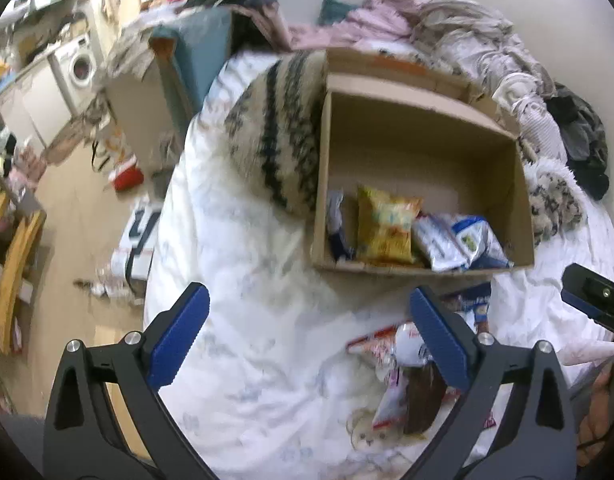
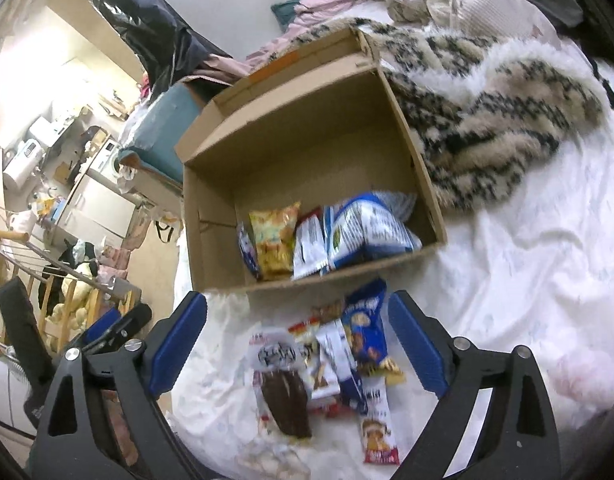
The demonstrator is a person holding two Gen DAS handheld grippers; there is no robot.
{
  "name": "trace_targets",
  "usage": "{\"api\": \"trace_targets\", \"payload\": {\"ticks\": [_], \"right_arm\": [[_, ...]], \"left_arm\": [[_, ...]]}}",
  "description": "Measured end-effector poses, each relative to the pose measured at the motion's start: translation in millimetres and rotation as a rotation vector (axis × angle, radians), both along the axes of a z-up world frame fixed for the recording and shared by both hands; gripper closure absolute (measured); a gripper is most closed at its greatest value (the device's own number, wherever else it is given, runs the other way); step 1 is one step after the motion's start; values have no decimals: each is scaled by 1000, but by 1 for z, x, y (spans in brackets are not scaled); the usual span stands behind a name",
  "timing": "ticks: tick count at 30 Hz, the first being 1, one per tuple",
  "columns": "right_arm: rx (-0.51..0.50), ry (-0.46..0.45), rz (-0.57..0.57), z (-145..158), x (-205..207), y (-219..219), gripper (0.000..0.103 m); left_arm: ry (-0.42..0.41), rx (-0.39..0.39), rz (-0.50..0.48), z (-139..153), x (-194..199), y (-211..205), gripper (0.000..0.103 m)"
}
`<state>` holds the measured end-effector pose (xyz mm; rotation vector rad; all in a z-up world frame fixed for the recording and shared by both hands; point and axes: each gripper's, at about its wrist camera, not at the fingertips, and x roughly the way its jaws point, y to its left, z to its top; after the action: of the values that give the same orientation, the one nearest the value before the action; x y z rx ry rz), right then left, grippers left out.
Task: Organize snacks
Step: 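Withdraw both tools from the box toward the remaining snacks, then grasp the white Tiandsen meat pack with the left tool while the right tool grasps a cake packet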
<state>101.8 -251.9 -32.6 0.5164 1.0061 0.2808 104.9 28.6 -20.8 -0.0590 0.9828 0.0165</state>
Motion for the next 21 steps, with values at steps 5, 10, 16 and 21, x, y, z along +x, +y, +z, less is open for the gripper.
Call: {"api": "trace_targets", "payload": {"ticks": [5, 10, 16, 21], "right_arm": [[-56, 5, 20, -3, -10, 5, 8], [-63, 38, 39, -12, -7, 13, 8], [-78, 73, 7, -19, -5, 10, 8], [-25, 130, -107, -23, -15, -22, 8]], "left_arm": [[53, -27, 45, -9, -9, 9, 4], [105, -39, 75, -20, -13, 13, 4], [191, -4, -4, -45, -21, -13, 4], [290, 3, -43, -74, -43, -56, 4]]}}
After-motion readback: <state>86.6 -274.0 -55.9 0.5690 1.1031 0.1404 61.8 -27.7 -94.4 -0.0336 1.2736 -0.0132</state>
